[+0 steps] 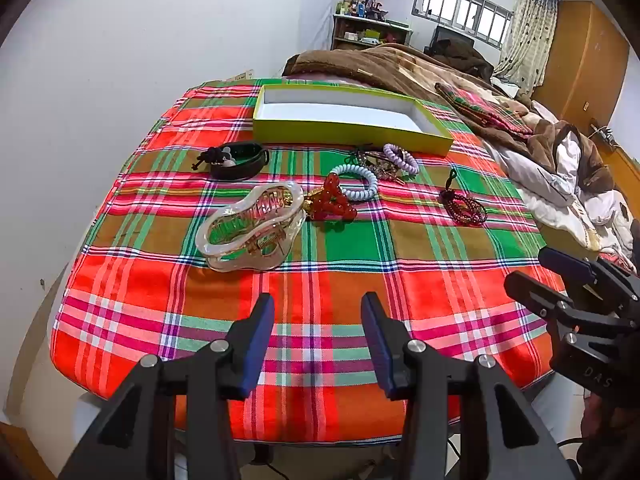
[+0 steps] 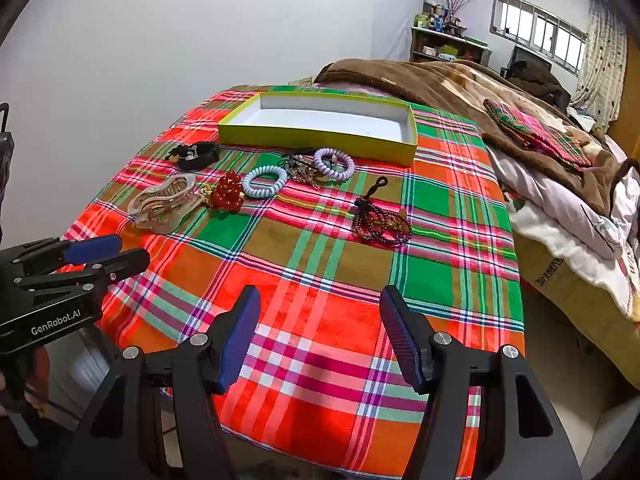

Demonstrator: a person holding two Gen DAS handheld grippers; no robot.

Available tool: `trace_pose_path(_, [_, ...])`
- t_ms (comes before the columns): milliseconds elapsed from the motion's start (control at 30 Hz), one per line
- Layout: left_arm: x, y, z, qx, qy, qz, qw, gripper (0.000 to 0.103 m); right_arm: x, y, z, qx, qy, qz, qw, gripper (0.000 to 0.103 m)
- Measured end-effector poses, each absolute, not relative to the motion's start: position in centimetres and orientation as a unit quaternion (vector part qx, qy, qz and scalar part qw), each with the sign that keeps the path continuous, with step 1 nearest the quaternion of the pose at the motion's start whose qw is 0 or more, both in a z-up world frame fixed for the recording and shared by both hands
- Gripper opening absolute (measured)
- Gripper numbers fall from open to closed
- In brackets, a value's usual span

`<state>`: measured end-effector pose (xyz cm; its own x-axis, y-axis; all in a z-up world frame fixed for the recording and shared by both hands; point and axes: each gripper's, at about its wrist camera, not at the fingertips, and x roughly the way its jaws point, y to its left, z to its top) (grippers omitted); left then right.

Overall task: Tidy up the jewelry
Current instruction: 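Move the left tool toward the clear hair claw clip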

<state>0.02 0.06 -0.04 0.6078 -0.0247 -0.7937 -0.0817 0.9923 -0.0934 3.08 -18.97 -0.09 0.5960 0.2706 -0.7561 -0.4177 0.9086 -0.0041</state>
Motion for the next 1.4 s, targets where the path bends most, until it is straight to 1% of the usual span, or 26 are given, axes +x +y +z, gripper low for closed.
trace_pose_path(333, [0.5,-0.2,0.0,-0.052,0.44,0.021,0.896,0.047,3.1,-18.9,-0.1,-0.091,0.407,0.194,0.888,0.062])
trace_pose_path(1100, [0.1,1.3,0.3,-0.078,0.424,0.023,0.902,0.047,3.6,-18.8,-0.4,-0.09,0.411,0.196,0.886,0.062])
trace_pose_path(1400, [1.0,3.7,0.7,-0.091,0.416,0.044,0.904,0.047,4.5,-19.0,-0.5,-0.085,0.407,0.207,0.886,0.062])
